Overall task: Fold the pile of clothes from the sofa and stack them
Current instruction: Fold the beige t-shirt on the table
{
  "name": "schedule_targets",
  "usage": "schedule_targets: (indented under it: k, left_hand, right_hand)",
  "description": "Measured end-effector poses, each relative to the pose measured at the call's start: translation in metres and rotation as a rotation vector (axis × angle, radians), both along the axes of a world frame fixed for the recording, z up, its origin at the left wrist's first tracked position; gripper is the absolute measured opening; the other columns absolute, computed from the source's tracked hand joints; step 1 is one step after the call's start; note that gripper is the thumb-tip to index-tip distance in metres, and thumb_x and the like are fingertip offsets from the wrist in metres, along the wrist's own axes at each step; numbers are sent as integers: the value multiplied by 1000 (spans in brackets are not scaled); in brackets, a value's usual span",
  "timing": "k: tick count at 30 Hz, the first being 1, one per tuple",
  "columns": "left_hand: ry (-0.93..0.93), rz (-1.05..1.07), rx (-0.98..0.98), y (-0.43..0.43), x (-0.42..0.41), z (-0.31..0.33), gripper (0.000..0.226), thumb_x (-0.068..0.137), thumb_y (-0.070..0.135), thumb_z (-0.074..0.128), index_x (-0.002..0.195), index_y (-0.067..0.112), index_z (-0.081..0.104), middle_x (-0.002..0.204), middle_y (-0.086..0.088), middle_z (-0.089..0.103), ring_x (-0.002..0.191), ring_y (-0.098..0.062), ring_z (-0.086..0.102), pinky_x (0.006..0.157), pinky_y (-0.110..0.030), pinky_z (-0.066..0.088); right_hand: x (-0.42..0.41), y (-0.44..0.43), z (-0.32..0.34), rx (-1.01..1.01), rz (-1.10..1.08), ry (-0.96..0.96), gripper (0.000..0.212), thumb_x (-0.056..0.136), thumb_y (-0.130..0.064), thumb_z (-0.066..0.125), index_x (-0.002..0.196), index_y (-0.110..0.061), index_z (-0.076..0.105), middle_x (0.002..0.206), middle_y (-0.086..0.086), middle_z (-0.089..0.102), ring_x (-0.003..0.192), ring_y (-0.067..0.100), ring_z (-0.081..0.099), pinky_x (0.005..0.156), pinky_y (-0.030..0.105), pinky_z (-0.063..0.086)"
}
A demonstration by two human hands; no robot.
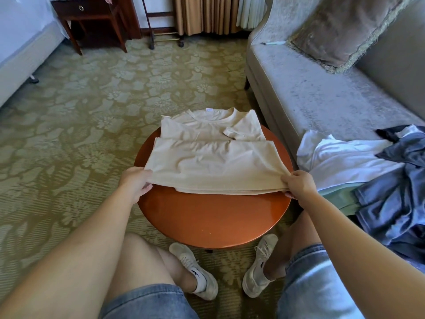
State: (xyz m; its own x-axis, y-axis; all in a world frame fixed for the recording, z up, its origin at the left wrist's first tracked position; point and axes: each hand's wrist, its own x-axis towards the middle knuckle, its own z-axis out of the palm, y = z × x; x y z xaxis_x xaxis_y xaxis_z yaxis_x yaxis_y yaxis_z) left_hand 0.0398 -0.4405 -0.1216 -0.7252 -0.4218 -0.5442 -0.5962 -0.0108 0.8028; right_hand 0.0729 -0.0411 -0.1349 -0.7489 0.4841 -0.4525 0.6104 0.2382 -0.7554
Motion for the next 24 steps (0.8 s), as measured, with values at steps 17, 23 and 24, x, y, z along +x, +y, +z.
schedule_targets:
  k: [17, 23, 24]
  left_hand:
    - [465, -317, 277, 51, 90, 113, 39, 84, -25, 47, 103, 5, 63, 98, -12, 67, 86, -15, 67, 78, -19, 56]
    - [559, -333, -162, 60, 121, 119, 15, 95, 9, 58, 98, 15, 72, 102, 2, 68, 93, -10, 61, 78, -22, 49]
    - [574, -362, -238, 59, 126, 118, 15, 95, 12, 59, 102, 14, 72, 109, 3, 66, 98, -9, 60, 84, -23, 47]
  right_hand:
    - [90, -7, 93, -376, 272, 585, 42, 78, 23, 53, 94, -13, 68, 90, 8, 71, 81, 15, 68, 74, 21, 54]
    - [122, -2, 102, -181, 292, 700, 14, 88, 3, 62, 83, -5, 72, 85, 1, 70, 78, 5, 65, 72, 16, 49]
    - [127, 1, 102, -106, 329, 696, 12, 88, 0, 63, 84, -3, 74, 95, 4, 68, 81, 2, 62, 73, 13, 46]
